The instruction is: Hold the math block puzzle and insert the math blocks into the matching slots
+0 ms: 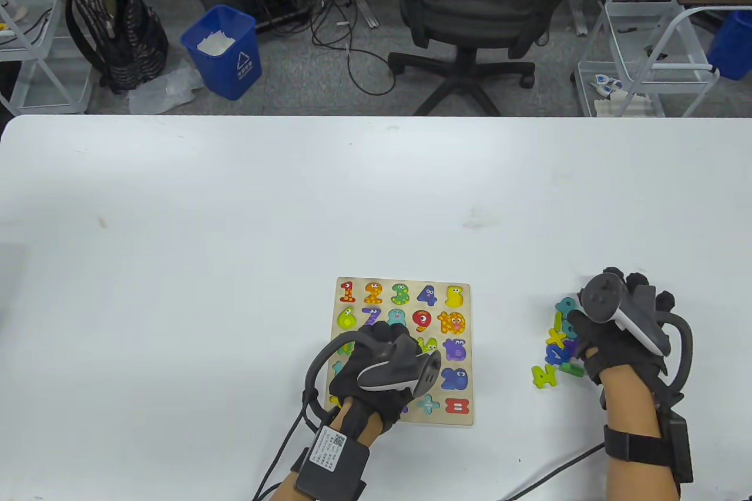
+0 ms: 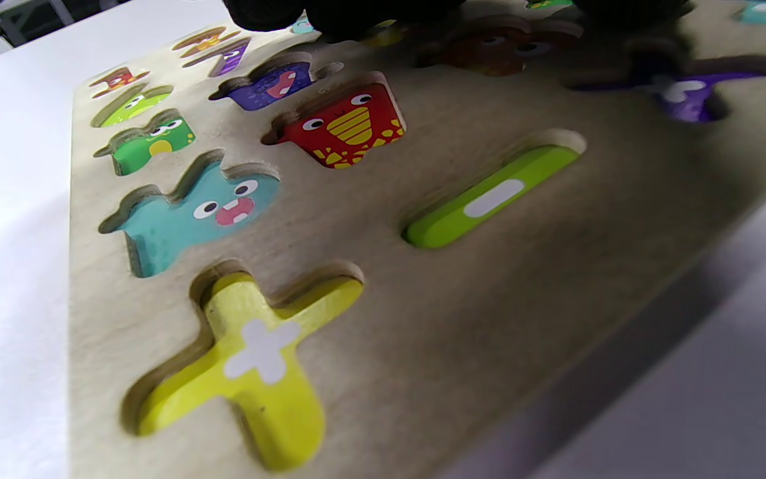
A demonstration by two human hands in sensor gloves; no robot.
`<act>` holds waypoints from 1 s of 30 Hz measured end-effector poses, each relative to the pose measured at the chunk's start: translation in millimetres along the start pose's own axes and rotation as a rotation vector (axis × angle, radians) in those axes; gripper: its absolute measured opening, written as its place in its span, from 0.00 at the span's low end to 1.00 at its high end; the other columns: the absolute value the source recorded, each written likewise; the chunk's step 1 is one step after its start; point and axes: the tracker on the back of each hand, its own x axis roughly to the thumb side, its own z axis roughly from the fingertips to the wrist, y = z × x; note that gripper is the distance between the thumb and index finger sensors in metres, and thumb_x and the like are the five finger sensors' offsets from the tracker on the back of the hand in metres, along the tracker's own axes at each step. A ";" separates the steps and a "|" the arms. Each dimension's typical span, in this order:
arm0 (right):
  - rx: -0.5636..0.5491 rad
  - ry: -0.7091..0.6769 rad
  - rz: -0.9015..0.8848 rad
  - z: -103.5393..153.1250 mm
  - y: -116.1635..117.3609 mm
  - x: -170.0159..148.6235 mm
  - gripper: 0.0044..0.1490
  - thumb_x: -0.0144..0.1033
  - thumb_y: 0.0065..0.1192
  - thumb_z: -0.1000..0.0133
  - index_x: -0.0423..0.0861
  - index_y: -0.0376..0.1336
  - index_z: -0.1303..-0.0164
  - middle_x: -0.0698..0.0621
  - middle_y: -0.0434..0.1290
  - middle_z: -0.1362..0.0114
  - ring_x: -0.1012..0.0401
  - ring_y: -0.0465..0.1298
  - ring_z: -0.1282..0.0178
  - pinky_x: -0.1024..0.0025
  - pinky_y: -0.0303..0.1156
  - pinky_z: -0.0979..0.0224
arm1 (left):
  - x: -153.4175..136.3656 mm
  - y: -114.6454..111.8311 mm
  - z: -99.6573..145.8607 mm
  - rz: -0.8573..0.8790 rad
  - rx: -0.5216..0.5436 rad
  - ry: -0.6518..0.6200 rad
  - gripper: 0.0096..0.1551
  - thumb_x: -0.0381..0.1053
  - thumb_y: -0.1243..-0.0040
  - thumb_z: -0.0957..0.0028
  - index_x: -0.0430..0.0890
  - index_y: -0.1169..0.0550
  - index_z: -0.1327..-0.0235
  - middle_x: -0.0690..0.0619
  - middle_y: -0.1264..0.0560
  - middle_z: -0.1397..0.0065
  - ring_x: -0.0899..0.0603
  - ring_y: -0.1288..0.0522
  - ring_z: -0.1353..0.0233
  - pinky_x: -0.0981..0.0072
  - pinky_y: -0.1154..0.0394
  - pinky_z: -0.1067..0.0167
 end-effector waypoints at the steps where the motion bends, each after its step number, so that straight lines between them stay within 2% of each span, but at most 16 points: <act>1: 0.006 0.004 0.001 -1.2 0.9 -0.5 0.35 0.57 0.54 0.38 0.55 0.55 0.22 0.51 0.33 0.10 0.42 0.29 0.14 0.25 0.27 0.25 | -0.1 -0.2 0.3 0.001 -0.007 0.001 0.43 0.78 0.63 0.44 0.55 0.50 0.23 0.53 0.54 0.16 0.37 0.48 0.19 0.46 0.48 0.23; 4: 0.021 -0.001 -0.005 -5.5 5.3 -0.3 0.35 0.57 0.54 0.38 0.56 0.54 0.22 0.51 0.32 0.10 0.42 0.29 0.14 0.26 0.27 0.25 | -8.1 2.2 5.3 0.025 0.021 -0.002 0.42 0.78 0.66 0.44 0.60 0.50 0.20 0.57 0.54 0.15 0.38 0.48 0.18 0.47 0.46 0.24; 6: 0.016 0.005 0.017 -6.6 5.9 0.7 0.36 0.58 0.54 0.39 0.56 0.54 0.22 0.51 0.33 0.10 0.42 0.30 0.14 0.26 0.27 0.25 | -18.8 3.5 10.8 0.056 0.047 0.019 0.41 0.78 0.67 0.44 0.66 0.51 0.18 0.59 0.59 0.14 0.37 0.48 0.18 0.47 0.46 0.24; 11: -0.017 0.008 0.035 -9.4 5.0 8.5 0.39 0.63 0.53 0.41 0.54 0.55 0.23 0.51 0.33 0.10 0.42 0.29 0.14 0.26 0.27 0.25 | -55.9 5.7 36.4 0.135 0.096 0.064 0.43 0.79 0.67 0.44 0.66 0.54 0.17 0.58 0.64 0.14 0.37 0.51 0.17 0.46 0.48 0.23; 15: -0.022 -0.020 0.106 -13.0 8.0 21.8 0.36 0.62 0.53 0.40 0.56 0.57 0.25 0.51 0.36 0.09 0.42 0.31 0.14 0.25 0.28 0.25 | -89.7 -1.9 60.8 0.190 0.110 0.114 0.42 0.79 0.67 0.43 0.66 0.54 0.17 0.58 0.67 0.14 0.37 0.56 0.15 0.43 0.51 0.22; 19: -0.055 -0.114 0.146 -11.3 7.2 40.9 0.32 0.60 0.54 0.39 0.59 0.58 0.25 0.51 0.37 0.09 0.42 0.32 0.14 0.25 0.27 0.25 | -118.4 -19.9 81.0 0.268 0.106 0.163 0.43 0.78 0.67 0.43 0.64 0.55 0.17 0.58 0.69 0.14 0.36 0.59 0.14 0.40 0.54 0.22; 21: -0.063 -0.211 0.162 -8.2 8.3 53.8 0.31 0.58 0.53 0.38 0.61 0.58 0.25 0.52 0.37 0.09 0.42 0.31 0.14 0.25 0.26 0.26 | -127.2 -31.1 88.4 0.316 0.094 0.164 0.43 0.78 0.67 0.43 0.64 0.55 0.17 0.58 0.69 0.14 0.35 0.60 0.14 0.39 0.54 0.22; 28: -0.028 -0.461 0.123 4.7 11.4 83.7 0.28 0.50 0.53 0.37 0.62 0.58 0.25 0.54 0.35 0.09 0.43 0.31 0.14 0.25 0.26 0.27 | -144.4 -52.1 94.1 0.355 0.093 0.180 0.42 0.78 0.67 0.42 0.65 0.55 0.17 0.58 0.70 0.15 0.35 0.61 0.14 0.38 0.55 0.22; 29: -0.046 -0.454 0.126 6.3 10.9 85.2 0.29 0.52 0.52 0.37 0.61 0.57 0.24 0.53 0.35 0.09 0.43 0.31 0.14 0.25 0.26 0.26 | -145.4 -53.8 93.6 0.362 0.097 0.180 0.43 0.78 0.67 0.42 0.65 0.55 0.17 0.58 0.70 0.15 0.35 0.61 0.14 0.38 0.55 0.22; 30: -0.067 -0.439 0.138 8.4 10.5 86.9 0.35 0.58 0.53 0.39 0.58 0.55 0.22 0.51 0.34 0.09 0.42 0.31 0.14 0.25 0.26 0.26 | -146.7 -56.4 92.2 0.366 0.102 0.180 0.43 0.78 0.67 0.42 0.65 0.55 0.17 0.58 0.70 0.15 0.35 0.61 0.14 0.38 0.55 0.22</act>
